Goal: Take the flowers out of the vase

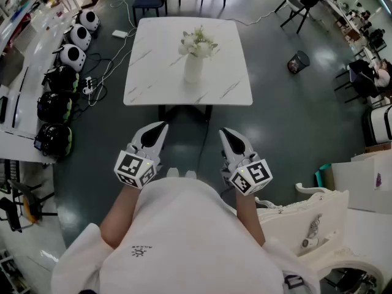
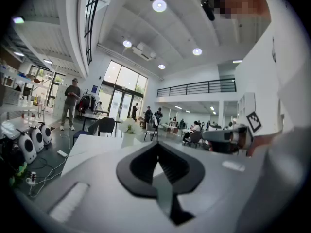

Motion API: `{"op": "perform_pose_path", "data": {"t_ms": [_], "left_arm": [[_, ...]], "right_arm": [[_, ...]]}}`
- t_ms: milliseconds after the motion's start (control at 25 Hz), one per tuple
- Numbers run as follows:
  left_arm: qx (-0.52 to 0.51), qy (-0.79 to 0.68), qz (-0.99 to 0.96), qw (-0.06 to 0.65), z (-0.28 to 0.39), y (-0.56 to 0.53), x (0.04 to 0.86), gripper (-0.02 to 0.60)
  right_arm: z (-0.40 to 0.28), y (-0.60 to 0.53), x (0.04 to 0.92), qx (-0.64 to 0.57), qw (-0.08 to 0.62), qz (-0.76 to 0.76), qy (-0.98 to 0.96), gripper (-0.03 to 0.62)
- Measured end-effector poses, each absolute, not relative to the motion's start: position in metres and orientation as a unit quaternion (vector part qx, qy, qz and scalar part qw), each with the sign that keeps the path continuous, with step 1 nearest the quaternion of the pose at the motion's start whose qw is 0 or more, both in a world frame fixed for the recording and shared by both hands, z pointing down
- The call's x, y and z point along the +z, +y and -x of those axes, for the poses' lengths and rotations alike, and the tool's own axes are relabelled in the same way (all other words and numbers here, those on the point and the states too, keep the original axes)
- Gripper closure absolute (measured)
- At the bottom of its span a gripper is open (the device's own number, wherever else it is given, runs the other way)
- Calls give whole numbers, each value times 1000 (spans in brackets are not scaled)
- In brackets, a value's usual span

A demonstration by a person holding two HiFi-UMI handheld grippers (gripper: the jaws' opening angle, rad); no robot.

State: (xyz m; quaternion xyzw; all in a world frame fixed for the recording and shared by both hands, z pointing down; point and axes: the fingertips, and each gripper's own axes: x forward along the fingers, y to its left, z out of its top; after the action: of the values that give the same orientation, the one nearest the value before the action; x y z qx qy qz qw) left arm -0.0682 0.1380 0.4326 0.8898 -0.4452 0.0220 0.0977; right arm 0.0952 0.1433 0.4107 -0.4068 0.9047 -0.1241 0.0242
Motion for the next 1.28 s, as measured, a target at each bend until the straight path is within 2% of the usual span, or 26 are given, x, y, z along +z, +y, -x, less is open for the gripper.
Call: {"op": "perform_pose_path", "data": {"t_ms": [1280], "left_arm": [[33,-469,-877,100,40,135,440,592]], "right_arm": [[-131,149,442,-180,37,355,917,594]]}}
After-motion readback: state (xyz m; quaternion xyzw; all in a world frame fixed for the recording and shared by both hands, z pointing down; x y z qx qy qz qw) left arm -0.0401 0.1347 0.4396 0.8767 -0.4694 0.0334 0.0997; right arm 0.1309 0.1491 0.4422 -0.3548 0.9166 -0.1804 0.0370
